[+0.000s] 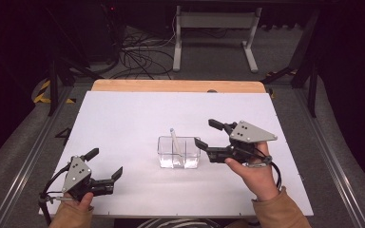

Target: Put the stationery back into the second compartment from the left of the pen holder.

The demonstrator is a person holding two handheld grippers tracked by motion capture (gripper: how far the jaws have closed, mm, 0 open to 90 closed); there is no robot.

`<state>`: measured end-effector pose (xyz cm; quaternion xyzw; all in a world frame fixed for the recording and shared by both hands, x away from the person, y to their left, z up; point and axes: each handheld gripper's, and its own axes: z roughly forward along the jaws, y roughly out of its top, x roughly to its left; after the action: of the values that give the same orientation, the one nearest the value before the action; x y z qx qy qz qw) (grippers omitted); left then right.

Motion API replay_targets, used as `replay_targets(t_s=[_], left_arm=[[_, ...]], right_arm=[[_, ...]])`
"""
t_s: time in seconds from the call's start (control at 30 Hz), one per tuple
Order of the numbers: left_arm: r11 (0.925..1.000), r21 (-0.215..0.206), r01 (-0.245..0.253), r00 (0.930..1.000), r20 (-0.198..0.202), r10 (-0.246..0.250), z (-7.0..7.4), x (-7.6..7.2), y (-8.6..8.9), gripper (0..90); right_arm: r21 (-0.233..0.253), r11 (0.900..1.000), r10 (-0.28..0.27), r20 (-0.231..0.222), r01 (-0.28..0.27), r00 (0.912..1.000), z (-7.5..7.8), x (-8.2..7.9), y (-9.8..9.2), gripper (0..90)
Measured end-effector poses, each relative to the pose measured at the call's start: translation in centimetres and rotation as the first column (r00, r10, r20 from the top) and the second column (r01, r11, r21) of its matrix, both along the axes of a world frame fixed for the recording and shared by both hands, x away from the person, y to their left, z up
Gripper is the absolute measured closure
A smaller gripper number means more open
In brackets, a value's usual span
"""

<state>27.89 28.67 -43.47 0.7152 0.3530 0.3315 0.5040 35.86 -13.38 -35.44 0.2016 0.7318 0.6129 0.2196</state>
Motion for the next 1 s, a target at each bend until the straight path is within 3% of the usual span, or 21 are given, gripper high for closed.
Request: replay_targets(t_s=[0.2,0.5,0.8,1.0], left_arm=[[1.0,0.0,0.001,1.0,0.0,-0.001,0.0,0.0,-0.1,3.0],[1.0,-0.002,-0.002,1.0,0.002,0.002,0.0,-0.1,0.0,3.0],[1.0,0.003,0.001,1.0,0.004,-0.001,0.1,-0.1,-0.1,3.0],[1.0,0.006,0.007,1.0,0.005,-0.007,0.1,-0.1,-0.1,3.0]], right_arm=[[0.008,0.999,-0.038,-0.01,0.038,0.9992,-0.5,-0.2,-2.6,24.9],[-0.047,0.996,-0.073,-0.039,0.071,0.9966,-2.1,-0.5,-5.3,22.3],[-0.056,0.994,-0.09,-0.029,0.089,0.9955,-4.6,-1.1,-7.5,21.8],[-0.047,0.989,-0.141,-0.066,0.138,0.9878,-6.6,-1.1,-9.4,22.5]])
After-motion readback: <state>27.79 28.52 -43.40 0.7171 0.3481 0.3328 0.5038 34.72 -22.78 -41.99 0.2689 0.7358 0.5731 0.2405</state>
